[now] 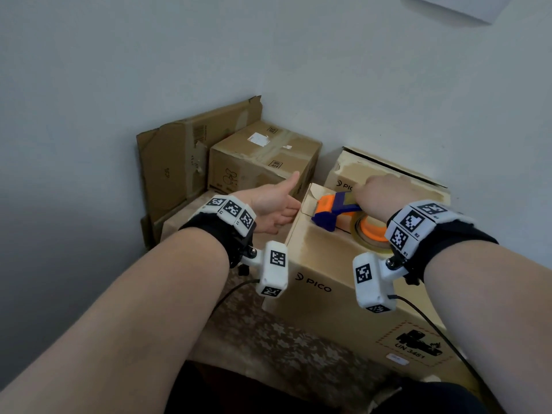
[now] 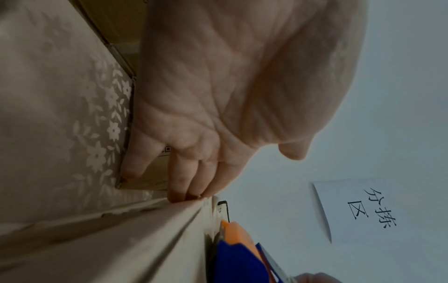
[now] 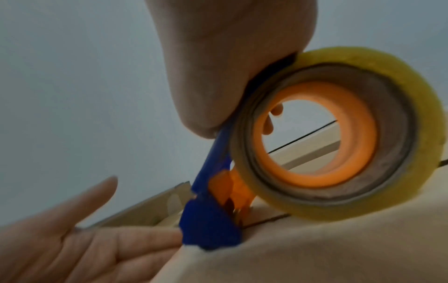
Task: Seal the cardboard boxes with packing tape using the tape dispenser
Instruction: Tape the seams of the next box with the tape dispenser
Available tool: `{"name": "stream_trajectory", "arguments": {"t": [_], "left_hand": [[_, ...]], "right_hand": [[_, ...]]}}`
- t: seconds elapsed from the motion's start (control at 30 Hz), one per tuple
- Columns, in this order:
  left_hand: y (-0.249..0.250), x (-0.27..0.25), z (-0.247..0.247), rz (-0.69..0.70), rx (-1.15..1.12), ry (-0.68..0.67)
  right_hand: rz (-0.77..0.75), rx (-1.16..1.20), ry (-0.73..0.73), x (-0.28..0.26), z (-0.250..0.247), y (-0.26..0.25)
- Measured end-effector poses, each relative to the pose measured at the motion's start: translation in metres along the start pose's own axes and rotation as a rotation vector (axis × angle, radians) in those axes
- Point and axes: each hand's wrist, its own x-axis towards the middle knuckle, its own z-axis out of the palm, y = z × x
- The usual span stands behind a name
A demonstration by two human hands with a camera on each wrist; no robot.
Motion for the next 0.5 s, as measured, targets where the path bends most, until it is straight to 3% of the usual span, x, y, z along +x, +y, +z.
{"name": "stream_trajectory", "arguments": {"t": [0.1,0.23,0.5], "left_hand": [[-0.008,0.001,-0.005,0.036,0.001,-0.051],[-0.021,0.007,-0.014,0.091,-0.024,-0.094],[-0.042,0.02,-0.029,0.061,0.118,-0.076]], "right_hand": [[0.023,-0.097,0.013,0.0,0.008,-0.017],[0.244,-0.341,-0.064,0.002,0.011,-0.043],[0.212,-0.47,0.039,0.001,0.02,-0.051]]}}
